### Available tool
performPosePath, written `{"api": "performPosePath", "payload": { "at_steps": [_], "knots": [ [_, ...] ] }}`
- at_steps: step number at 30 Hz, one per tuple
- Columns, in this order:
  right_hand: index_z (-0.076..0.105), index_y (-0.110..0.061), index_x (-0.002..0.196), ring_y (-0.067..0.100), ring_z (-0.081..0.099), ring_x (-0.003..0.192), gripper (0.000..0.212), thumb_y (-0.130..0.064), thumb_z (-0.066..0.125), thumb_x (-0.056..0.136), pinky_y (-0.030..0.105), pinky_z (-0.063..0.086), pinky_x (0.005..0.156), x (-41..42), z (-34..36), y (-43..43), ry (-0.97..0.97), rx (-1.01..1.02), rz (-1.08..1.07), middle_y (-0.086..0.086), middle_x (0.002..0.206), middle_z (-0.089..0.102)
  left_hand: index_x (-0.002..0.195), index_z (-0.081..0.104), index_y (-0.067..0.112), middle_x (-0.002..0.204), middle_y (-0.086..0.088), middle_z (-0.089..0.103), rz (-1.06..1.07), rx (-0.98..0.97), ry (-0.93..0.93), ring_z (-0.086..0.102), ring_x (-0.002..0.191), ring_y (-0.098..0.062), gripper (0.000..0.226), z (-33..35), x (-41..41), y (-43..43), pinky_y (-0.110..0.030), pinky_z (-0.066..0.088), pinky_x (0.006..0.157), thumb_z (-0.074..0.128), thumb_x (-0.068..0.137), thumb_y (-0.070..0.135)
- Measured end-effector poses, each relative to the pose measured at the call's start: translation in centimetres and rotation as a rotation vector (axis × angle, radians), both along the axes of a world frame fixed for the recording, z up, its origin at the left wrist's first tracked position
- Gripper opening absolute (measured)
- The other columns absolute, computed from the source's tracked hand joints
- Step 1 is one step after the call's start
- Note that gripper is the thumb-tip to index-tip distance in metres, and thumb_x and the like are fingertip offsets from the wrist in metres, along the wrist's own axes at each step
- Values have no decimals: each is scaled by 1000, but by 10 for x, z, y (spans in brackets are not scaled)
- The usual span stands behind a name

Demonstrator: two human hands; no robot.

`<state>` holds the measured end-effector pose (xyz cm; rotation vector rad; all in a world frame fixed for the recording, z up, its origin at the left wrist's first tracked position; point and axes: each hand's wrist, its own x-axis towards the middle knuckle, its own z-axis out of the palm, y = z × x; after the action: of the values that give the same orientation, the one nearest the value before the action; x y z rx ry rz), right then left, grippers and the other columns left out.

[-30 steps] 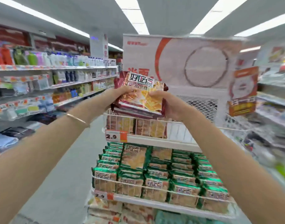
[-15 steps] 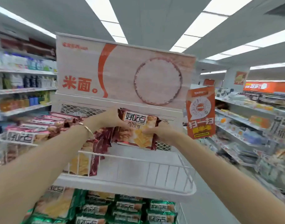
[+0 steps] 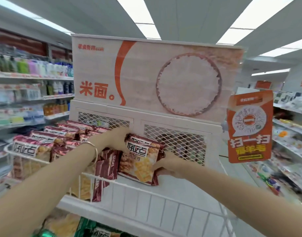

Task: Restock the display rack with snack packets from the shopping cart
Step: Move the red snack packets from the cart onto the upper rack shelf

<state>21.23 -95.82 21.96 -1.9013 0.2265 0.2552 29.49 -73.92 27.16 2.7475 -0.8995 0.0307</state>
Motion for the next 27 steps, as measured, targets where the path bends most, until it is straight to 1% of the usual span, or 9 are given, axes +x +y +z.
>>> {"api": "performPosePath", "payload": {
  "at_steps": [3, 5, 8, 10, 13, 17, 20, 24, 27],
  "knots": [
    [52, -17, 127, 20, 63, 113, 54, -18, 80, 81, 39, 55, 96, -7, 9, -5, -79, -49, 93, 3, 123, 66, 155, 27, 25, 158, 2, 33, -32, 57, 86, 35, 142, -18, 107, -4, 6, 2, -39, 29, 119, 88, 67, 27],
    [29, -19, 148, 19, 60, 115, 95, -35, 85, 73, 36, 52, 95, -12, 9, -8, -253, -296, 49, 3, 132, 58, 159, 19, 28, 165, 3, 18, -34, 143, 50, 19, 151, -19, 114, -6, 9, 2, -43, 18, 124, 88, 69, 36],
    [-9, -31, 157, 30, 20, 150, 128, -43, 84, 71, 38, 36, 113, -20, 2, -6, -363, -698, 139, 9, 165, 7, 159, 19, 30, 166, 4, 13, -26, 166, 24, 13, 153, -20, 111, -5, 9, -1, -44, 13, 125, 85, 72, 48],
    [-8, -28, 158, 30, 18, 151, 125, -42, 83, 75, 35, 34, 114, -17, -1, -9, -356, -792, 216, 10, 166, -6, 156, 28, 28, 163, 3, 25, -29, 151, -13, 23, 149, -21, 105, -3, 8, -3, -42, 19, 123, 85, 71, 48],
    [-7, -26, 158, 28, 42, 138, 119, -48, 79, 79, 36, 45, 106, -12, 6, -12, -387, -866, 270, 8, 165, 5, 152, 38, 26, 153, 5, 38, -15, 137, -22, 35, 142, -20, 97, 2, 8, -5, -39, 28, 118, 87, 70, 43],
    [-6, -23, 159, 29, 44, 135, 116, -58, 72, 81, 39, 43, 107, -14, 12, -15, -399, -1020, 300, 8, 163, 11, 158, 23, 27, 162, 7, 19, 16, 178, 91, 22, 149, -22, 111, 3, 9, -3, -47, 22, 122, 87, 69, 45],
    [-3, -28, 158, 29, 43, 136, 115, -68, 69, 77, 42, 43, 107, -18, 19, -15, -377, -1022, 264, 10, 160, 19, 159, 22, 28, 163, 6, 22, 11, 138, 101, 28, 147, -22, 110, 4, 3, 0, -43, 27, 120, 87, 71, 39],
    [13, -22, 156, 33, 43, 134, 88, -70, 46, 90, 46, 44, 105, -25, 43, 2, -512, -1111, 84, 15, 154, 28, 155, 29, 34, 148, 9, 44, 36, -137, 173, 61, 113, -22, 88, 16, -13, 21, -37, 53, 98, 78, 82, 40],
    [25, -20, 153, 28, 48, 129, 67, -57, 40, 100, 41, 44, 102, -30, 65, 37, -641, -1091, 120, 12, 149, 38, 139, 56, 25, 134, 3, 60, 89, -261, 34, 61, 113, -18, 53, 24, -27, 60, -35, 49, 101, 71, 89, 36]
  ]
}}
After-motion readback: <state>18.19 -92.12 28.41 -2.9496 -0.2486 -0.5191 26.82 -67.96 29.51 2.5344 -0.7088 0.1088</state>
